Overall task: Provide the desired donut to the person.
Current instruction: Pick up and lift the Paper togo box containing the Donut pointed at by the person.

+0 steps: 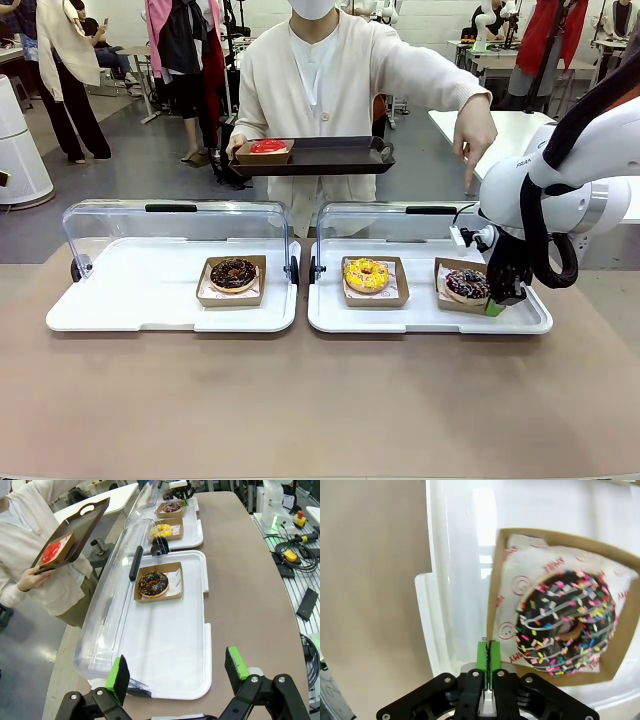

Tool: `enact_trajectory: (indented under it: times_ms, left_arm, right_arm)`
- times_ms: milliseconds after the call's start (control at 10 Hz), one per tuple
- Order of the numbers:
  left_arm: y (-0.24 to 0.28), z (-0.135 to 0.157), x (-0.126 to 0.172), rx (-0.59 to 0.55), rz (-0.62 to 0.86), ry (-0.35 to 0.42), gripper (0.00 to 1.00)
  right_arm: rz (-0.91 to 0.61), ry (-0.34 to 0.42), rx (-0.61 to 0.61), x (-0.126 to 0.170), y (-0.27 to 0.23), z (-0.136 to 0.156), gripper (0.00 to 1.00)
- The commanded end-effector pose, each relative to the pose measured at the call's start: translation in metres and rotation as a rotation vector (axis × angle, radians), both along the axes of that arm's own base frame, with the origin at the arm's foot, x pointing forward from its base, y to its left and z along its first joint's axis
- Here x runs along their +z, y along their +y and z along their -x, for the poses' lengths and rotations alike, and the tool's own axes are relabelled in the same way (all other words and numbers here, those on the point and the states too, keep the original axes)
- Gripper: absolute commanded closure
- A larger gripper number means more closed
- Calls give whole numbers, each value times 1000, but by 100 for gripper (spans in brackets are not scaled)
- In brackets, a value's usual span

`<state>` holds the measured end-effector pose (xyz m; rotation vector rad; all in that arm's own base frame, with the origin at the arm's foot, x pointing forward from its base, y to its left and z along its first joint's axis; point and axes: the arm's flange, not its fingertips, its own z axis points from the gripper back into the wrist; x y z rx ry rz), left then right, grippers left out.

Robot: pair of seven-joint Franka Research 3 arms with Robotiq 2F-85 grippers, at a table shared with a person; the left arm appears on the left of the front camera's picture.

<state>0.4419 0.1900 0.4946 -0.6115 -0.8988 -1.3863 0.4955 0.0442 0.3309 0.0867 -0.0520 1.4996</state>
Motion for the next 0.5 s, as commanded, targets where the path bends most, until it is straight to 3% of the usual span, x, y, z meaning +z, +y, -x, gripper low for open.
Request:
enact_trajectory:
  times_ms: [0,400]
  left_arm:
    - [0,0,2,4,15,-1,0]
    - [0,0,2,4,15,-1,0]
  right_arm:
    - [-37,-7,22,-6,-2,-4,100]
    - [-32,-11,36,-5,0,-2,100]
